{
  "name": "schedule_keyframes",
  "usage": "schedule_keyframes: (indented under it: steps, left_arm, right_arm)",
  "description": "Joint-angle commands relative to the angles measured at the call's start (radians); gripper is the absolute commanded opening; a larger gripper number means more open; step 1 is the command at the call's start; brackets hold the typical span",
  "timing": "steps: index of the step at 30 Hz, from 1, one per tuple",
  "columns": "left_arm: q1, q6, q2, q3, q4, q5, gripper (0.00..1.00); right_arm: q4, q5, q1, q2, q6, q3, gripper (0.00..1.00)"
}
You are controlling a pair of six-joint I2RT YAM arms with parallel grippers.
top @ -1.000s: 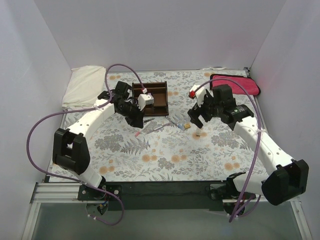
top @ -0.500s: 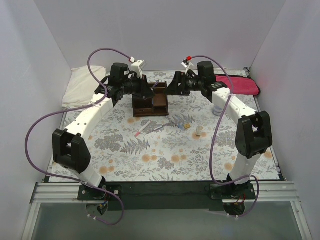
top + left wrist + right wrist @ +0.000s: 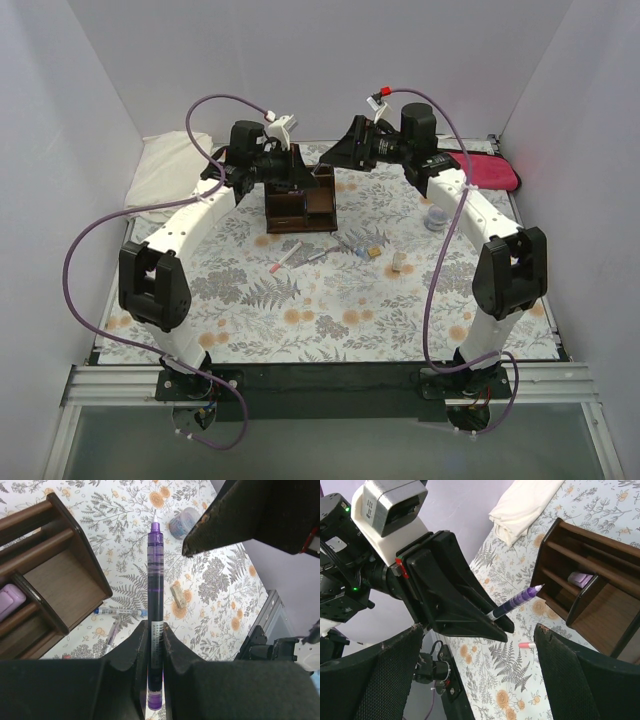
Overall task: Sort the stationery into containers
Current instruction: Place the pen in the storage box.
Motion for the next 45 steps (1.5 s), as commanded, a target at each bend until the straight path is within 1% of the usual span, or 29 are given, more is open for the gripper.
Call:
schedule_keyframes:
  steps: [1,5,6,8,9,12,14,17,19,20,25,26,27,28,29,30,35,36,37,38,41,42,43,44,45]
  left_arm:
    - [0.001,-0.016,-0.002,0.067,0.042,0.010,0.00]
    - [-0.004,-0.021,0.002,0.087,0.050,0.016,0.00]
    - [-0.007,-0.021,0.002,0.089,0.051,0.016,0.00]
    - [-0.012,-0.021,-0.004,0.089,0.050,0.017,0.00]
    - [-0.015,-0.020,-0.010,0.086,0.048,0.016,0.00]
    - [-0.024,-0.020,-0.021,0.080,0.048,0.014,0.00]
    - [-0.029,-0.021,-0.024,0.075,0.047,0.019,0.00]
    - [-0.036,-0.020,-0.024,0.075,0.047,0.019,0.00]
    - [-0.041,-0.018,-0.019,0.081,0.047,0.019,0.00]
    - [-0.044,-0.018,-0.016,0.089,0.047,0.019,0.00]
    - [-0.046,-0.013,-0.008,0.098,0.048,0.008,0.00]
    - [-0.046,-0.013,-0.007,0.101,0.048,0.010,0.00]
    - [-0.046,-0.013,-0.005,0.103,0.048,0.014,0.00]
    - [-0.046,-0.013,-0.004,0.103,0.048,0.019,0.00]
    - [-0.046,-0.013,-0.004,0.103,0.054,0.023,0.00]
    - [-0.046,-0.015,-0.002,0.101,0.054,0.028,0.00]
    - [-0.047,-0.015,-0.002,0.100,0.057,0.036,0.00]
    - [-0.047,-0.013,-0.004,0.100,0.057,0.036,0.00]
    - [-0.047,-0.015,-0.004,0.095,0.057,0.034,0.00]
    - [-0.047,-0.012,-0.007,0.092,0.057,0.034,0.00]
    - [-0.047,-0.003,-0.010,0.090,0.044,0.016,0.00]
    - [-0.047,0.020,-0.014,0.095,0.033,0.005,0.12]
    - [-0.047,0.034,-0.018,0.101,0.014,-0.012,0.29]
    - [-0.047,0.048,-0.024,0.119,-0.033,-0.071,0.41]
    - [-0.046,0.101,-0.037,0.129,-0.064,-0.107,0.50]
  right_arm:
    - [0.033,-0.004,0.005,-0.036,0.024,-0.012,0.93]
    - [0.031,0.001,0.011,-0.023,0.019,-0.015,0.85]
    - [0.033,0.004,0.012,-0.020,0.018,-0.015,0.81]
    - [0.033,0.010,0.017,-0.012,0.016,-0.009,0.79]
    - [0.031,0.019,0.017,-0.012,0.018,-0.002,0.75]
    - [0.034,0.044,0.021,0.003,0.021,0.021,0.69]
    - [0.034,0.050,0.024,0.019,0.025,0.049,0.67]
    - [0.034,0.053,0.037,0.037,0.025,0.091,0.58]
    - [0.033,0.065,0.044,0.045,0.025,0.101,0.46]
    - [0.031,0.075,0.047,0.046,0.027,0.100,0.25]
    - [0.028,0.081,0.055,0.046,0.024,0.097,0.19]
    - [0.028,0.081,0.057,0.045,0.022,0.092,0.13]
    - [0.027,0.085,0.055,0.040,0.024,0.089,0.13]
    - [0.027,0.089,0.057,0.040,0.022,0.088,0.14]
    - [0.022,0.102,0.057,0.042,0.024,0.086,0.20]
    - [0.014,0.108,0.060,0.043,0.024,0.088,0.22]
    - [0.002,0.115,0.063,0.056,0.012,0.117,0.27]
    - [0.005,0.110,0.064,0.062,0.006,0.124,0.24]
    - [0.008,0.099,0.067,0.065,-0.008,0.132,0.16]
    - [0.010,0.081,0.069,0.075,-0.028,0.141,0.02]
    - [0.019,0.046,0.074,0.089,-0.063,0.170,0.01]
    - [0.020,0.036,0.072,0.094,-0.103,0.179,0.01]
    - [0.019,0.030,0.071,0.099,-0.120,0.195,0.01]
    - [0.019,0.018,0.067,0.109,-0.139,0.201,0.01]
    - [0.019,0.012,0.058,0.115,-0.169,0.209,0.01]
